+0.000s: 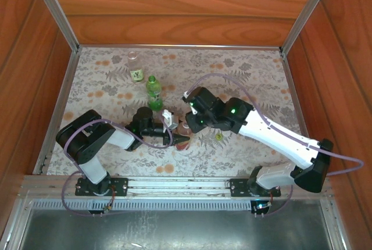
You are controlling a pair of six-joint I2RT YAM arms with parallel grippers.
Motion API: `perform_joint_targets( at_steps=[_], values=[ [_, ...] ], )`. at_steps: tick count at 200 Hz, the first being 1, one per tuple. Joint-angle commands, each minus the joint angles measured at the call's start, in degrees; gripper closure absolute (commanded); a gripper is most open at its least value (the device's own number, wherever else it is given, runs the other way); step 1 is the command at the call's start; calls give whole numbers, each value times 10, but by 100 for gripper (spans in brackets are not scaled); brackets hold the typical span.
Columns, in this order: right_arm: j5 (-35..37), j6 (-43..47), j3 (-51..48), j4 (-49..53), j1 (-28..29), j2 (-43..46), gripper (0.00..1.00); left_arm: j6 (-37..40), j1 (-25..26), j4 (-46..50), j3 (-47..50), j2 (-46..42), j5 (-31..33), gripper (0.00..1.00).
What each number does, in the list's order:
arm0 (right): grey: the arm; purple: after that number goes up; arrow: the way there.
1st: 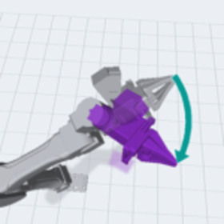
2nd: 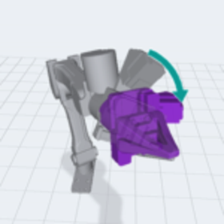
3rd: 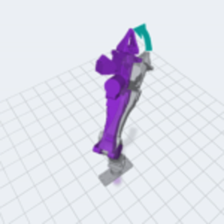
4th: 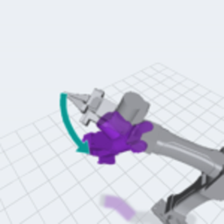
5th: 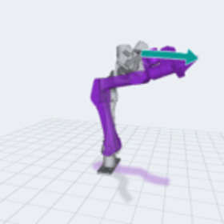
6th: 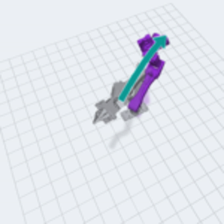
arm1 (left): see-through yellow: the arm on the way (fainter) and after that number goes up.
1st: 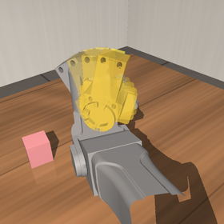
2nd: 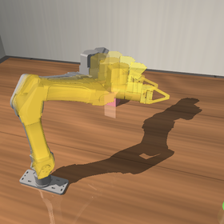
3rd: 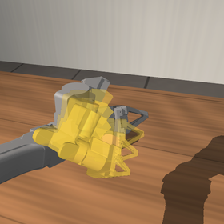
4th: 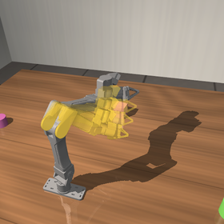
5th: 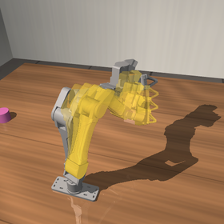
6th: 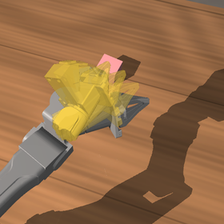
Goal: Screw on the bottle caps
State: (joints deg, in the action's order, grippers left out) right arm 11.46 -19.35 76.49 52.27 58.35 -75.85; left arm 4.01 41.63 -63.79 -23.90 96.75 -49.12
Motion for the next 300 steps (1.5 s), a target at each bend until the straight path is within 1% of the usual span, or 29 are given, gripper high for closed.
perform_joint_targets(
  at_steps=[1, 26, 59, 102, 128, 173, 176, 187, 260, 300],
  values=[
    [-77, 17, 46, 76, -26, -16, 67, 32, -4, 1, 10, -7, 7, 41],
    [-103, 30, 100, 141, -47, -53, 67, 51, -2, 2, 15, -5, 17, 41],
    [-132, 47, 175, 214, -56, -109, 66, 81, 0, 2, 20, 6, 24, 40],
    [-148, 64, 227, 253, -58, -160, 66, 94, 0, 3, 24, 10, 30, 40],
    [-162, 73, 229, 255, -58, -178, 66, 89, -1, 3, 23, 13, 31, 40],
    [-163, 86, 236, 256, -58, -189, 66, 78, -2, 4, 19, 16, 28, 40],
    [-164, 87, 235, 256, -58, -206, 66, 76, -2, 4, 19, 17, 27, 40],
    [-169, 90, 232, 254, -58, -212, 66, 72, -3, 4, 17, 20, 24, 40],
    [-162, 100, 216, 244, -58, -228, 66, 45, -7, 4, 8, 27, 17, 40],
    [-201, 105, 208, 237, -57, -218, 66, 25, -11, 4, 3, 29, 11, 40]
  ],
)
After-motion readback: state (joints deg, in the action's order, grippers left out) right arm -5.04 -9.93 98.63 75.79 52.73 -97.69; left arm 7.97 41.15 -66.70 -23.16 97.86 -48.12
